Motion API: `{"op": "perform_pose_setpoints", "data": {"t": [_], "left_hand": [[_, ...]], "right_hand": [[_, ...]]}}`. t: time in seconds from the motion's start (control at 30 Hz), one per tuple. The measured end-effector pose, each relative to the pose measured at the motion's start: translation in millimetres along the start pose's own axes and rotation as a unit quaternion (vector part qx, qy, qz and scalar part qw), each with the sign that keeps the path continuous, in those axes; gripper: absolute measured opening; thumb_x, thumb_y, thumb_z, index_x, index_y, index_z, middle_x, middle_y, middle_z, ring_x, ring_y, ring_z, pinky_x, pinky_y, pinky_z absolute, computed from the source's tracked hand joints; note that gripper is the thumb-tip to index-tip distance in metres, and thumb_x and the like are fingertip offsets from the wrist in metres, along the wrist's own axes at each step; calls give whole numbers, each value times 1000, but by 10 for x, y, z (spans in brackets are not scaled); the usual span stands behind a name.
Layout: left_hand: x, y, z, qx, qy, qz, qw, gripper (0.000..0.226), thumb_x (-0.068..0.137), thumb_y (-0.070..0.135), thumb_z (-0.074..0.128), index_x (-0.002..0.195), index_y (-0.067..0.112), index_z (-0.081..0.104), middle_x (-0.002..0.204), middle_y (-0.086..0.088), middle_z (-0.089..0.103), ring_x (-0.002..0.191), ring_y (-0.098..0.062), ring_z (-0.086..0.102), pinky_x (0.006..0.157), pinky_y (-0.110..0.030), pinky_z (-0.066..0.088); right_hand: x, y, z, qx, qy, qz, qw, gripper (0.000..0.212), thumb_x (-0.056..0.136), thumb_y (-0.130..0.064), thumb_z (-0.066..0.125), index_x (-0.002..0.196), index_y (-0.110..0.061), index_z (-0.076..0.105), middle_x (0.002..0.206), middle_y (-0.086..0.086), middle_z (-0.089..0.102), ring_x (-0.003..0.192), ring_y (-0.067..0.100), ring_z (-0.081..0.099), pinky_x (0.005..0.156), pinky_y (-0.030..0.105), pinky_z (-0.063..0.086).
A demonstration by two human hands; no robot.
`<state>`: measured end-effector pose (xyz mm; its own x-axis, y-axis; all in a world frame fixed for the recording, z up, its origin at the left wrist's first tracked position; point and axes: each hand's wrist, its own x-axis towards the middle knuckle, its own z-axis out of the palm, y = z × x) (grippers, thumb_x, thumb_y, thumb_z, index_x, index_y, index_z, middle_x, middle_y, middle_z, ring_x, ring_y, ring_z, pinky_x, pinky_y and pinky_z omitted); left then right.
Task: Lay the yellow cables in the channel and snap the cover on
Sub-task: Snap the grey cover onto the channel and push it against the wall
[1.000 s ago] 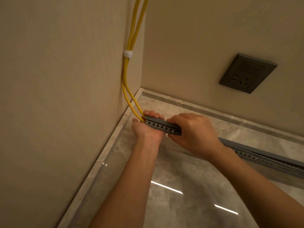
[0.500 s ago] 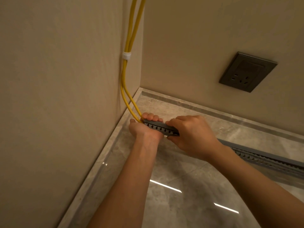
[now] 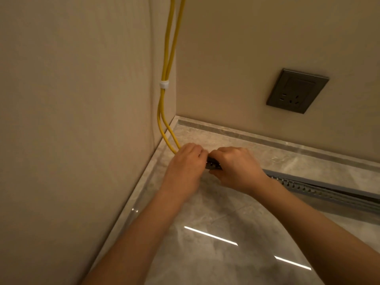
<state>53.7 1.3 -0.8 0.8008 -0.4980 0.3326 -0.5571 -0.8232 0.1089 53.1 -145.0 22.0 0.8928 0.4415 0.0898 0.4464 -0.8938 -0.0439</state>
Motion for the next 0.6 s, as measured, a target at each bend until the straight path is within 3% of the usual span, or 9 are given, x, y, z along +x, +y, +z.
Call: {"op": "perform_pose_setpoints", "data": {"t": [0.13,0.3,0.47,0.6], "left_hand": [[199,-94,-141,126,-88,41,987,19,90,9,53,109,11,55,106,-7,60,100,-24,56,73,-33,44],[236,-65,-205,193,-111,114,968,19,91,1,46,106,8,55,106,-10,57,97,-25,57,72,-34,47],[179,21,-175,248,-129,138,950,25,91,-1,38,105,2,57,105,-14,58,99,-29,54,63,-33,31],[196,55,-198,254,-161,139,944,24,92,0,38,106,4,58,110,-14,58,100,-29,56,67,-33,37]], "right_hand": [[-23,-30,18,-8,20,19,1000,26,85,-28,56,109,-18,56,98,2,63,90,24,58,67,36,48],[-89,-149,63,-86,51,70,992,17,83,-12,55,98,-17,52,96,0,60,88,22,55,52,31,28],[-25,-191,-13,-113,29,67,991,12,83,-8,55,93,-13,54,93,6,64,83,26,61,54,31,29],[3,-204,-38,-95,11,51,994,13,82,-4,52,91,-11,56,92,9,65,83,30,61,56,31,29]]}}
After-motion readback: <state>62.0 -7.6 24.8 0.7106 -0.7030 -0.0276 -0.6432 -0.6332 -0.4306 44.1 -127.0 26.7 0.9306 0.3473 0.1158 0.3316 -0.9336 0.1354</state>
